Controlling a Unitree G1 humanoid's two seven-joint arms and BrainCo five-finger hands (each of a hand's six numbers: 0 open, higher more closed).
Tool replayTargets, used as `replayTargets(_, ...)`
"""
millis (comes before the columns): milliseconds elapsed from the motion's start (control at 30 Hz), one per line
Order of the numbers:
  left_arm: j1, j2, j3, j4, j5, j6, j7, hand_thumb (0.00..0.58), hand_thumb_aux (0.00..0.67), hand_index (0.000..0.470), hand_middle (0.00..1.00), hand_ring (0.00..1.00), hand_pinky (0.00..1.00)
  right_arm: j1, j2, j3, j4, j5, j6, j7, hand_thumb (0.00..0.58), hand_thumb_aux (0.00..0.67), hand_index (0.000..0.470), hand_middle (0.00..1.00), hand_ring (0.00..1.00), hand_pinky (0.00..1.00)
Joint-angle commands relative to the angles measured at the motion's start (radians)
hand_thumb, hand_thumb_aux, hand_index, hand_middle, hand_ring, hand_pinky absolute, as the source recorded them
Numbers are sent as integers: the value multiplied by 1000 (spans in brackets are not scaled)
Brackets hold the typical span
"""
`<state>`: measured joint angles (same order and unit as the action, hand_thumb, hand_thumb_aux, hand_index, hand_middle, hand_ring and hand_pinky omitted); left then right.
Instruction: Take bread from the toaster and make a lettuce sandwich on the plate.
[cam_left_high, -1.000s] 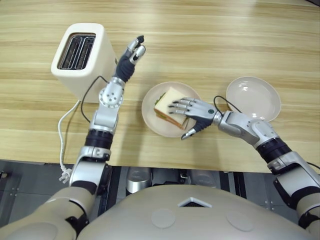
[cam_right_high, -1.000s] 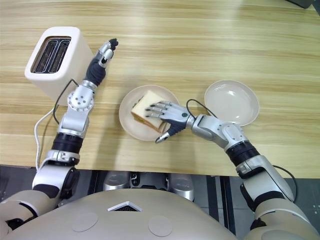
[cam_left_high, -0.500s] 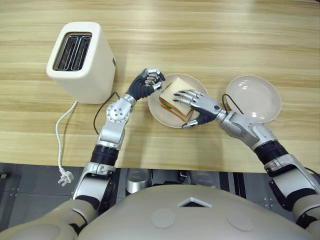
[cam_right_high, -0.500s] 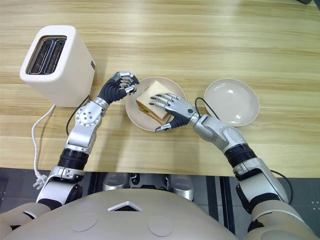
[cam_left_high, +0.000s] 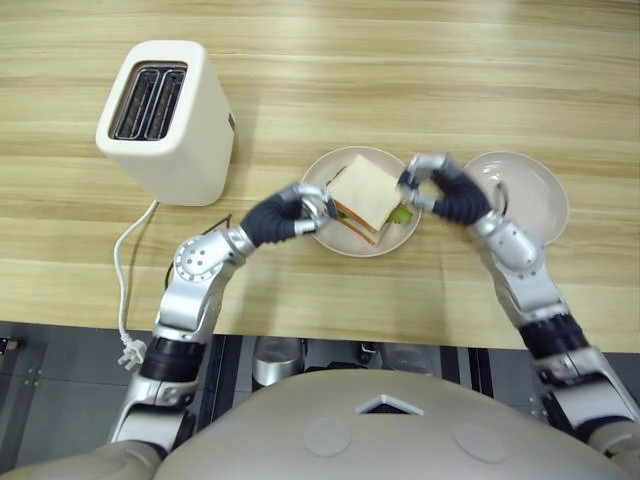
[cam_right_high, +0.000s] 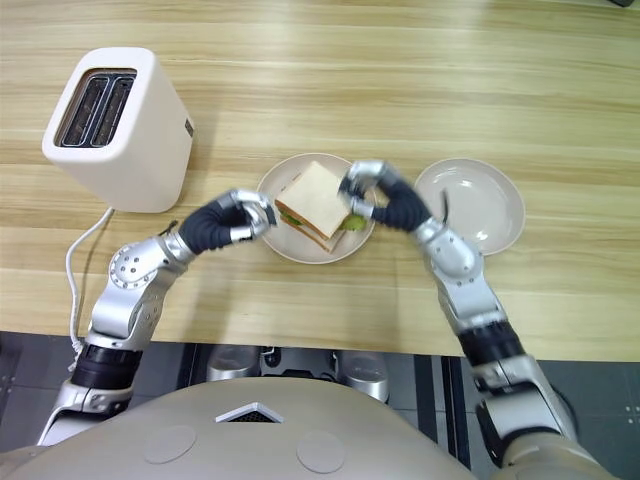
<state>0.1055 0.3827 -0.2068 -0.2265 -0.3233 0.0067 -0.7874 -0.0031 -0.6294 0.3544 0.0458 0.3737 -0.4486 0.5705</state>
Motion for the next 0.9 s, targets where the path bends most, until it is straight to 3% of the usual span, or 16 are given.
replayTargets(33, 55, 79, -102, -32, 93, -22, -80, 580, 670, 460, 1000, 1000, 1000, 67, -108, 39, -94, 43, 69, 265, 580, 670, 460, 1000, 1000, 1000)
replayTargets(233, -6, 169, -260, 147, 586, -231, 86, 580, 670, 460, 1000, 1000, 1000, 137, -194, 82, -124, -117, 95, 399, 580, 670, 460, 1000, 1000, 1000)
replayTargets(400, -84, 127, -319, 261, 818, -302, 265, 580, 670, 460, 1000, 1000, 1000, 49, -105, 84, 17, -424, 55, 248, 580, 670, 460, 1000, 1000, 1000)
replayTargets(500, -197, 70, -367, 416, 979, -326, 426, 580, 670, 460, 1000, 1000, 1000, -16, -59, 111, 115, -581, 45, 177, 580, 670, 460, 1000, 1000, 1000)
replayTargets(700, -478, -34, -438, 843, 1186, -346, 805, 580, 670, 460, 1000, 1000, 1000, -291, 67, 166, 470, -895, 14, -110, 580, 670, 460, 1000, 1000, 1000)
replayTargets(900, -777, -146, -473, 1330, 1239, -341, 1116, 580, 670, 460, 1000, 1000, 1000, -597, 221, 214, 952, -1009, -21, -333, 580, 670, 460, 1000, 1000, 1000)
